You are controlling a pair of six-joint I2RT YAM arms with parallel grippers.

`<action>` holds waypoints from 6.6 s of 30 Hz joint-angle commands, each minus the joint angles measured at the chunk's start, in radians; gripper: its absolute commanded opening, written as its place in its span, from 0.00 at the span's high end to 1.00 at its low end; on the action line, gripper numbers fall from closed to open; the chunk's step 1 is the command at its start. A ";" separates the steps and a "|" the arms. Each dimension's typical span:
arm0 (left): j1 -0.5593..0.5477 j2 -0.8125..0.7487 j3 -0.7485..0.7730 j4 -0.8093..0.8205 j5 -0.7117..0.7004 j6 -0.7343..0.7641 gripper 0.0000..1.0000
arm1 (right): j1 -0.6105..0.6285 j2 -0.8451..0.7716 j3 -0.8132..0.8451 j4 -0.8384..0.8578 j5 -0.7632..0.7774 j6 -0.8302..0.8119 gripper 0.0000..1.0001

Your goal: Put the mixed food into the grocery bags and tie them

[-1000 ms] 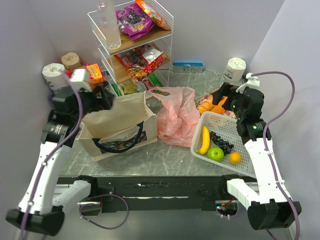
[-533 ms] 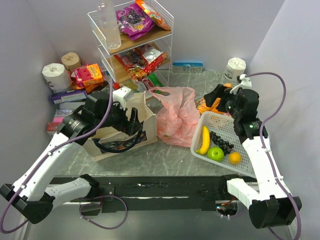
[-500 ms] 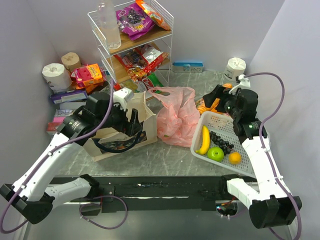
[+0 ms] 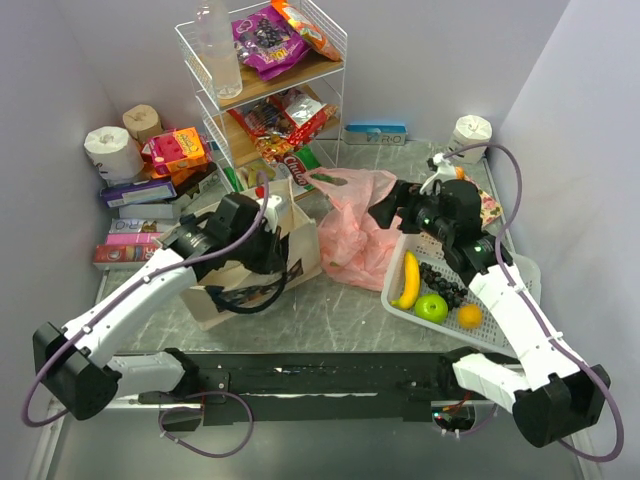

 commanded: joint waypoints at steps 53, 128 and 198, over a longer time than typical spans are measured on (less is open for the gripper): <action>0.248 0.043 0.152 0.055 -0.277 -0.070 0.71 | 0.373 0.453 0.395 -0.264 0.058 0.406 0.75; 0.375 0.494 0.964 0.800 -0.333 0.362 0.04 | 0.206 0.283 0.326 -0.296 0.040 0.197 1.00; -0.037 -0.062 0.040 0.710 -0.141 0.043 0.99 | 0.181 0.294 0.351 -0.315 0.058 0.180 1.00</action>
